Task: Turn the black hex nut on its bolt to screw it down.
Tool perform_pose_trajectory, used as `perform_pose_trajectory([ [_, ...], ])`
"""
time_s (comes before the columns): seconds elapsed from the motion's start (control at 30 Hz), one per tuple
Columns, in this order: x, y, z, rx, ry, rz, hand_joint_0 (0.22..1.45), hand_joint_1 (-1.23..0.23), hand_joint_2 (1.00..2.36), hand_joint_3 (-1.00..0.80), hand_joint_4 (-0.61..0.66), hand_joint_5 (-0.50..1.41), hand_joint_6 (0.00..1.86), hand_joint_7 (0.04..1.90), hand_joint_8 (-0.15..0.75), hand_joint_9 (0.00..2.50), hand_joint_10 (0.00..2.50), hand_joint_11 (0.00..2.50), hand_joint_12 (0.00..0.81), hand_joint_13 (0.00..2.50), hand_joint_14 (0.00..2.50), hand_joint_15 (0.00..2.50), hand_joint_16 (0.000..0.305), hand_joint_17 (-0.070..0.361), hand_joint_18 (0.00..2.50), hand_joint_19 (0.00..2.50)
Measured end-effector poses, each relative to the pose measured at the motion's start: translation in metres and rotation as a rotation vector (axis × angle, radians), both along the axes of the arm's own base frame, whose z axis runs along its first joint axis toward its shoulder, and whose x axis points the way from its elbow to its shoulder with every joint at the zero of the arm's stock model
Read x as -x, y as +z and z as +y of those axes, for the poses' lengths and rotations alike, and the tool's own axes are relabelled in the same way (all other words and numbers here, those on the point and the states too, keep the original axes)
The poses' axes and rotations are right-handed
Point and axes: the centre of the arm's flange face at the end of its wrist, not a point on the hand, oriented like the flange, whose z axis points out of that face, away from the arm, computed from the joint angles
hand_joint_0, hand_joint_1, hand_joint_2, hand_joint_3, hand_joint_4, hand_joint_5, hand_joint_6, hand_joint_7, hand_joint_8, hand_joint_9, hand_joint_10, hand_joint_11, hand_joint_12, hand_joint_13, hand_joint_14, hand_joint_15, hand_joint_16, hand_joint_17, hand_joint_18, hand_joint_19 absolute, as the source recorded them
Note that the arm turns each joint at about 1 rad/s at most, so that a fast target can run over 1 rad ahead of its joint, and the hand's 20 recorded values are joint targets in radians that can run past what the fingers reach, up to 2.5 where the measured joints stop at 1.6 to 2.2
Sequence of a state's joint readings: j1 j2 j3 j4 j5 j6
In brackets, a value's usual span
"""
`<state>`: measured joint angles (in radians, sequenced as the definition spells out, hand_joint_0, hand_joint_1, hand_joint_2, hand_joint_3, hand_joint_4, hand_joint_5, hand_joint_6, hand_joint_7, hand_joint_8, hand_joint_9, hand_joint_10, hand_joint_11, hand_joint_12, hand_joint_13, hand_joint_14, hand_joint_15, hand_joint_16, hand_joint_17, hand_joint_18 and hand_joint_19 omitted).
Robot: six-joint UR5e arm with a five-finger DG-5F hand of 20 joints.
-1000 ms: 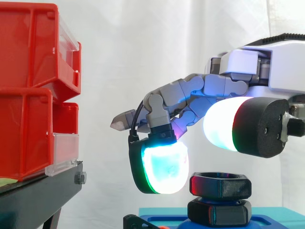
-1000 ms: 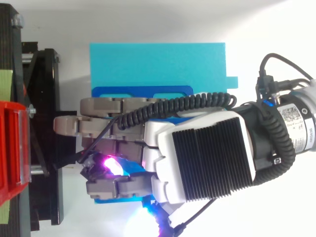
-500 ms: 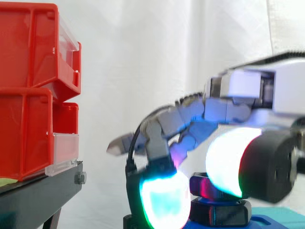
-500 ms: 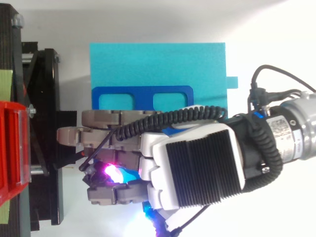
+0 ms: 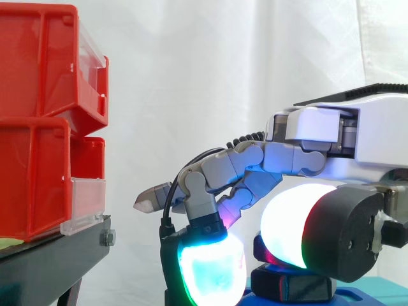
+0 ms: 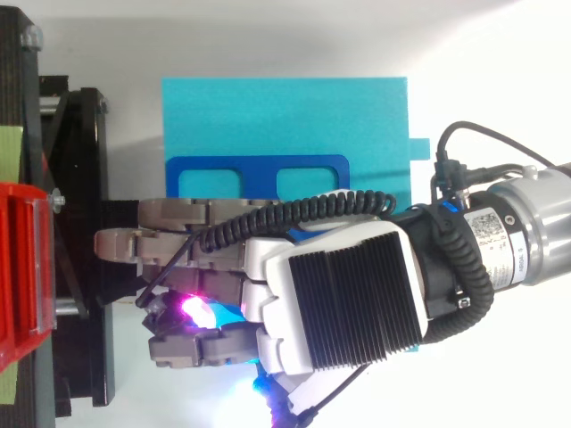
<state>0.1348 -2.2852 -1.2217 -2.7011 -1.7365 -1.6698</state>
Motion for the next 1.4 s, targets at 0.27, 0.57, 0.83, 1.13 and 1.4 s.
perform_pose_trajectory([
  [0.27, -0.001, 0.002, 0.0, -0.001, 0.001, -0.013, 0.53, -0.15, 1.0, -0.5, 0.13, -0.03, 0.6, 1.35, 0.302, 0.83, 0.0, 0.15, 0.35, 0.37, 0.0, 0.0, 0.05, 0.112, 0.42, 0.26],
  [0.57, -0.001, 0.003, -0.001, 0.0, 0.018, -0.017, 0.53, -0.15, 1.0, -0.5, 0.14, -0.04, 0.65, 1.28, 0.301, 0.84, 0.0, 0.15, 0.351, 0.37, 0.0, 0.0, 0.05, 0.112, 0.42, 0.25],
  [0.83, 0.001, 0.002, -0.009, 0.001, 0.025, -0.011, 0.53, -0.16, 1.0, -0.5, 0.12, -0.04, 0.69, 1.24, 0.309, 0.86, 0.0, 0.17, 0.351, 0.38, 0.0, 0.0, 0.05, 0.112, 0.43, 0.25],
  [1.13, 0.002, 0.002, -0.022, 0.004, 0.028, -0.007, 0.52, -0.12, 1.0, -0.5, 0.12, -0.05, 0.71, 1.23, 0.305, 0.86, 0.01, 0.19, 0.353, 0.38, 0.0, 0.0, 0.05, 0.112, 0.43, 0.26],
  [1.4, 0.003, 0.002, -0.032, 0.006, 0.035, -0.013, 0.52, -0.09, 1.0, -0.5, 0.12, -0.05, 0.71, 1.23, 0.311, 0.85, 0.01, 0.18, 0.356, 0.38, 0.0, 0.0, 0.051, 0.114, 0.42, 0.26],
])
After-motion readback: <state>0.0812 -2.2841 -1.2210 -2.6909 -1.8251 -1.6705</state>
